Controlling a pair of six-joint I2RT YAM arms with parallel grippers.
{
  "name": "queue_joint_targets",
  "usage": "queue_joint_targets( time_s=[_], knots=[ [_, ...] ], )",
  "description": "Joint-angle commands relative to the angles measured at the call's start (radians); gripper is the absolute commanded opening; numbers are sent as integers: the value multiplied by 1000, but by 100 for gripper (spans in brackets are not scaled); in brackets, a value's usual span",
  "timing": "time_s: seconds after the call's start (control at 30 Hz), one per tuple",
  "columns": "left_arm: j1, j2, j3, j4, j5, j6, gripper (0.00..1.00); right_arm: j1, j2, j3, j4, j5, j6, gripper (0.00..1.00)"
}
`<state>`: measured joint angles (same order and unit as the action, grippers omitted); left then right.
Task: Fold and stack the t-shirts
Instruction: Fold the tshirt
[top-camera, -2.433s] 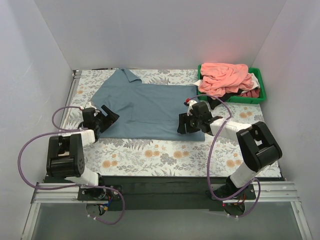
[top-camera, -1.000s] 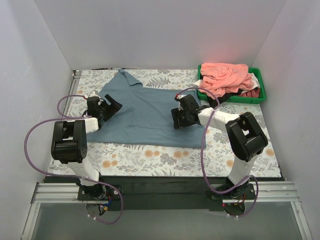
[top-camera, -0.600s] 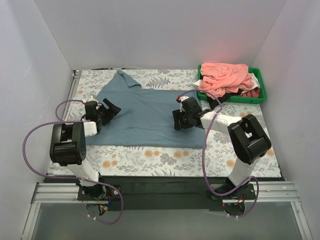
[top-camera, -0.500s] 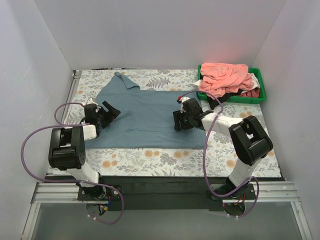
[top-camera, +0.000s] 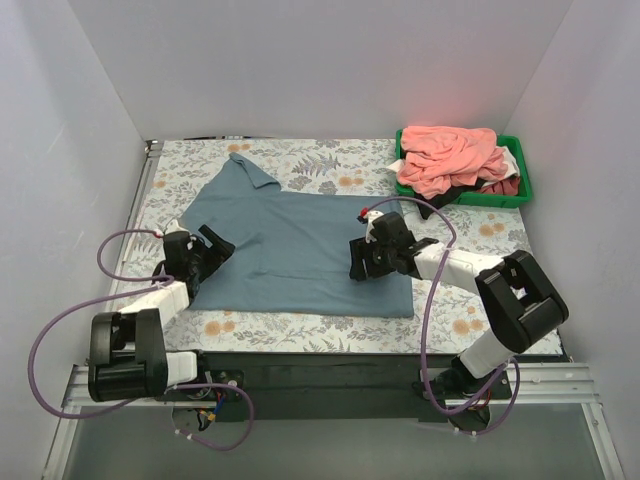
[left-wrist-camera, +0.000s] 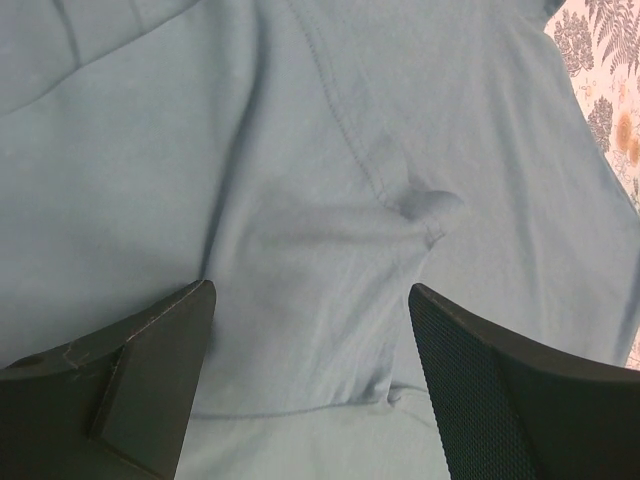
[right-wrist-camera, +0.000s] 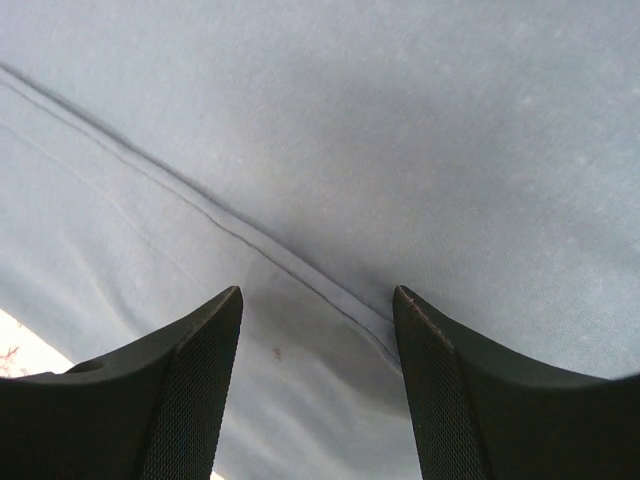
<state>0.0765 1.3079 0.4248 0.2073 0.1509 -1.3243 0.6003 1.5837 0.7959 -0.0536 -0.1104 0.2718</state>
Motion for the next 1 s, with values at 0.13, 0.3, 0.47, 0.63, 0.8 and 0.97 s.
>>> queue_joint_targets(
  time_s=[0.13, 0.3, 0.47, 0.63, 0.8, 0.97],
  knots=[
    [6, -151, -34, -66, -56, -7, 77, 36, -48, -40, -201, -31, 40, 69],
    [-6, -109, 31, -4, -28, -1, 77, 35, -85, 66, -215, 38, 15, 70],
    [-125, 26, 168, 52, -126, 48, 77, 35, -30, 170, -200, 92, -19, 71],
    [-164, 214, 313, 69, -117, 65, 77, 35, 30, 229, -141, 72, -46, 71],
    [-162, 399, 423, 58, -106, 73, 77, 36, 101, 223, -85, 40, -43, 71],
    [-162, 450, 407, 60, -116, 80, 77, 35, 133, 169, -46, 20, -26, 71]
  ],
)
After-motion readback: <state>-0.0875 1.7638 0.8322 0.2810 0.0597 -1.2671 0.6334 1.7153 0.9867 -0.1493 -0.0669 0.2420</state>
